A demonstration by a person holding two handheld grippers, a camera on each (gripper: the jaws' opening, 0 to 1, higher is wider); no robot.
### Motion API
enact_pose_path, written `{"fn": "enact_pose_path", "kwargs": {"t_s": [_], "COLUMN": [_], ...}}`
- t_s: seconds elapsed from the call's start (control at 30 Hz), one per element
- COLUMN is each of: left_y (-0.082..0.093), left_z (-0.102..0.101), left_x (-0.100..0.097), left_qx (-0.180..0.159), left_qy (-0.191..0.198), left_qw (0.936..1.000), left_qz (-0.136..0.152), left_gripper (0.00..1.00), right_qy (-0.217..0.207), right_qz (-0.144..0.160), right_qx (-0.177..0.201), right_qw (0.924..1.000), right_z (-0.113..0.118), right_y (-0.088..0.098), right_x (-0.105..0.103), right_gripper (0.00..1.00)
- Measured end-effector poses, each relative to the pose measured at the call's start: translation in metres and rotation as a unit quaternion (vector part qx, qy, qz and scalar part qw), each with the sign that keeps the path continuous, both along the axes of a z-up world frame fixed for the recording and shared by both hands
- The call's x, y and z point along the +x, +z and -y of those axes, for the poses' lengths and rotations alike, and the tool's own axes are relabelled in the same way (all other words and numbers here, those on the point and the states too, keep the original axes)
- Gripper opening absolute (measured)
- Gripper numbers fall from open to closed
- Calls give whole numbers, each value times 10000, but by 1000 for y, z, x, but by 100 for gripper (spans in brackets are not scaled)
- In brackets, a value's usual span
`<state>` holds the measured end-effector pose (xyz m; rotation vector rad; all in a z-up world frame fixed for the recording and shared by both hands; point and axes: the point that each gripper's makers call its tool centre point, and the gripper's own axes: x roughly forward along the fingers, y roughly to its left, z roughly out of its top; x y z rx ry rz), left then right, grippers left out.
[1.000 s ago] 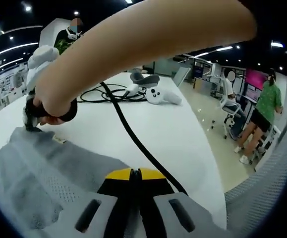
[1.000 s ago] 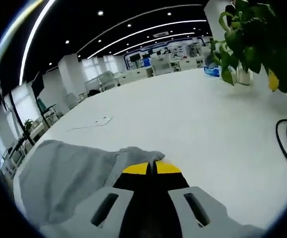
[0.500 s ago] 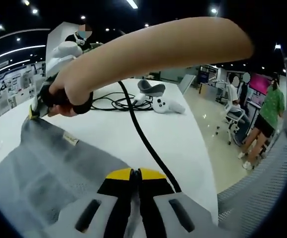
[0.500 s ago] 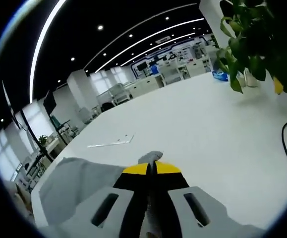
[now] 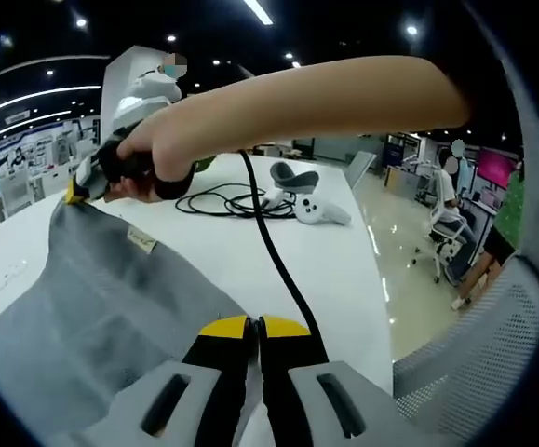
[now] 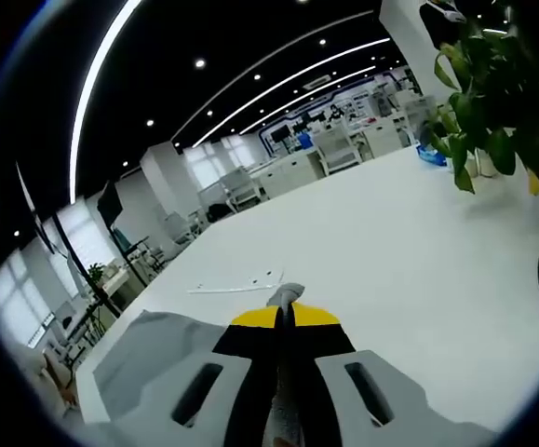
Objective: Fold the towel on the table until its edges align and the towel forms a compact rectangular stack.
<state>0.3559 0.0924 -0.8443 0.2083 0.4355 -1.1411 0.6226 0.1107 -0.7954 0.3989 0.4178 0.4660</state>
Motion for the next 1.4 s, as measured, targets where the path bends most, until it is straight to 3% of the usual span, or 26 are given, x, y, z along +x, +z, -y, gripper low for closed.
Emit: {"fn": "enact_pose_path", "kwargs": {"t_s": [0.6,0.77,1.4], "left_y": [53,63,103], "left_z": [-44,-64,-144], "left_x": [5,8,13], "left_qx": [-245,-112,-207], "left_qy": [403,571,1283], "left_qw": [9981,9967,9875], "left_qz": [395,568,887], "left_gripper": [4,4,4], "right_qy": [69,104,300], "right_qz": [230,261,441], "right_qx": [388,473,635], "right_qw": [9990,9985,9966], "right_z": [-31,-45,-107], "right_y": [53,65,101], "right_x": [-3,-3,-5], "right_gripper": [0,0,0]}}
